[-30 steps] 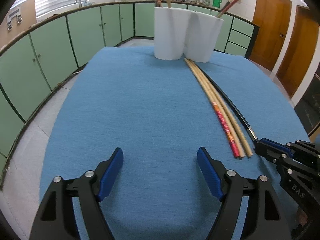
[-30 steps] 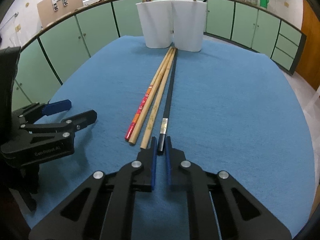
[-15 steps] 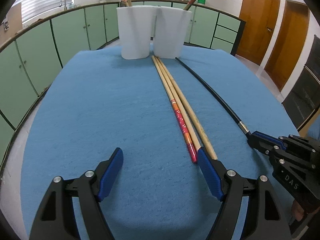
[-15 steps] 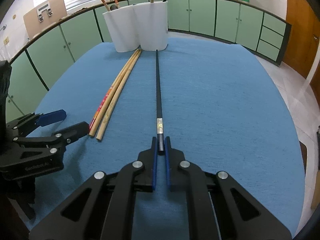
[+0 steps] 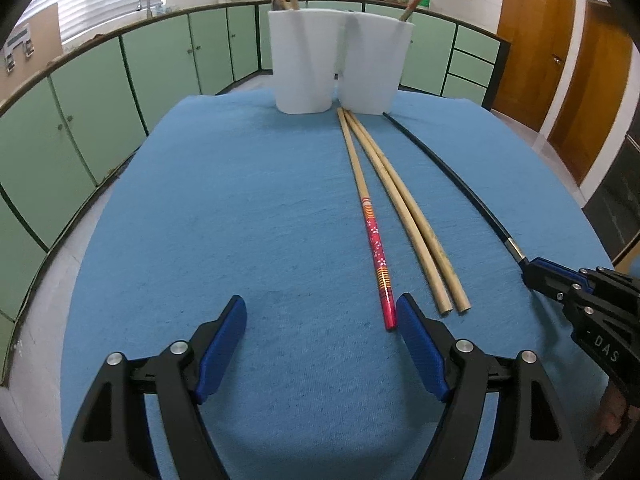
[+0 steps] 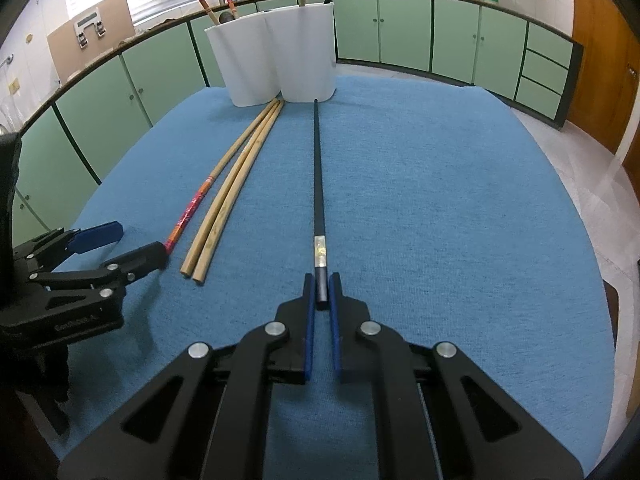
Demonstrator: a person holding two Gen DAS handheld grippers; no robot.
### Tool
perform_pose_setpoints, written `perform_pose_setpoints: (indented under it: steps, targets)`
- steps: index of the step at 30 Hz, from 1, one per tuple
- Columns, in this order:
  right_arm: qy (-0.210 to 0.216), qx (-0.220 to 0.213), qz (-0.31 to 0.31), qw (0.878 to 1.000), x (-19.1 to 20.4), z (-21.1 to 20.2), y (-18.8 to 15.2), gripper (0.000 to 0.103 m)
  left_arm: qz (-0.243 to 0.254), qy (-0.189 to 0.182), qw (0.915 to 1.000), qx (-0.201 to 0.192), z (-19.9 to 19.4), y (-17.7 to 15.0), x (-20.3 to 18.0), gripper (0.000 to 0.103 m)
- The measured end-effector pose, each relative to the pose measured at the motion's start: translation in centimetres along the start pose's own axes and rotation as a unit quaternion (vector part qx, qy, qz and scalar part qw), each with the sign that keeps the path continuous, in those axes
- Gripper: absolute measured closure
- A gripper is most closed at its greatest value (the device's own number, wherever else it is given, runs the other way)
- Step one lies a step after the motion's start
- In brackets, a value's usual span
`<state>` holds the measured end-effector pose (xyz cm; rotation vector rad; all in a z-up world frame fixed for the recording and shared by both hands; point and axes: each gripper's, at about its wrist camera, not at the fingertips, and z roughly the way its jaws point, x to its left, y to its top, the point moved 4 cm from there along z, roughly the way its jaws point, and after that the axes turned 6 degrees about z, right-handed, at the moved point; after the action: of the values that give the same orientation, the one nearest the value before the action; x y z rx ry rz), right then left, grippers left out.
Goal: Organize utensils
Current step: 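Grasp a red-banded chopstick with the left tool while the right tool holds its chopstick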
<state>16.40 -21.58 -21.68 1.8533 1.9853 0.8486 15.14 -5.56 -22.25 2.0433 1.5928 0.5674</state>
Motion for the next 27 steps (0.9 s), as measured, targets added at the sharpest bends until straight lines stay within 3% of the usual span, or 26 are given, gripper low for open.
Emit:
perform_pose_setpoints:
  steps: [4,6,9,11,16,27]
  targets:
    - [0.007,0.002,-0.007,1.000,0.0,-0.1,0.0,0.095,-0.001,0.002,1.0000,-0.003,0.1,0.0,-0.6,0.029]
    - [0.007,0.002,-0.010,1.000,0.0,-0.1,-0.1,0.095,0.005,0.003,1.0000,-0.005,0.1,0.1,-1.0,0.037]
    - [0.006,0.003,-0.014,1.000,0.1,0.0,0.0,0.095,0.011,-0.001,0.9999,-0.010,0.0,0.2,-1.5,0.055]
    - [0.008,0.003,-0.015,1.000,0.1,0.1,0.1,0.095,0.010,-0.005,0.9998,-0.014,-0.1,0.2,-1.6,0.075]
    - [0.017,0.004,-0.009,1.000,-0.1,0.2,0.2,0.096,0.020,-0.004,0.9997,-0.017,-0.1,0.2,-2.5,0.098]
    - [0.016,-0.009,-0.019,1.000,0.1,-0.8,0.9,0.097,0.005,-0.019,0.9990,-0.041,-2.7,1.4,-1.6,0.098]
